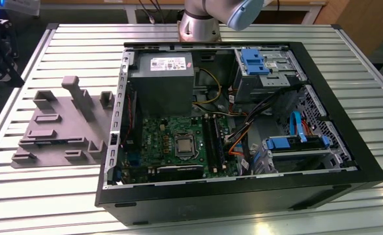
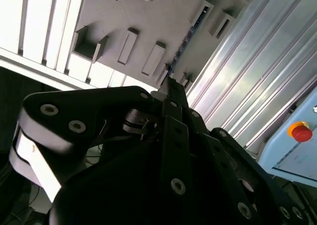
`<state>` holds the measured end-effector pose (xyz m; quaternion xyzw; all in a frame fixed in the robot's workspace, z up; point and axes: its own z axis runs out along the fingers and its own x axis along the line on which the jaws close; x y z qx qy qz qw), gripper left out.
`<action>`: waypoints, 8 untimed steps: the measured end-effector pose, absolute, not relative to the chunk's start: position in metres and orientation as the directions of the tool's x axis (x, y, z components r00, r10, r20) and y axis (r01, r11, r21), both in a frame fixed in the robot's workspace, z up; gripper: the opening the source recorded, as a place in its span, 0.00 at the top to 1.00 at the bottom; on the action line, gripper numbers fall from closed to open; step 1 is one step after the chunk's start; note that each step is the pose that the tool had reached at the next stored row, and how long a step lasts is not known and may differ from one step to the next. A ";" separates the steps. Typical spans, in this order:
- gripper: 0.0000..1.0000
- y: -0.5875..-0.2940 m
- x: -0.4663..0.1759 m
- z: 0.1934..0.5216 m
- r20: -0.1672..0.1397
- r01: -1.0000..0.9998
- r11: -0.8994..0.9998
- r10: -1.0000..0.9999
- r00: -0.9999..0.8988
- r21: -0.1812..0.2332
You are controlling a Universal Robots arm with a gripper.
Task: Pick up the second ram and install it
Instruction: 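Pick up the second ram and move it above second insertion slot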
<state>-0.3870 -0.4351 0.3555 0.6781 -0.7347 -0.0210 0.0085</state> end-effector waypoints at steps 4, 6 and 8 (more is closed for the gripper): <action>0.89 -0.435 -0.387 0.355 -0.016 -0.996 0.076 -0.997 -0.077 0.042; 0.83 -0.435 -0.387 0.355 -0.016 -0.996 0.076 -0.997 -0.077 0.042; 0.77 -0.435 -0.387 0.355 -0.015 -0.996 0.076 -0.997 -0.077 0.042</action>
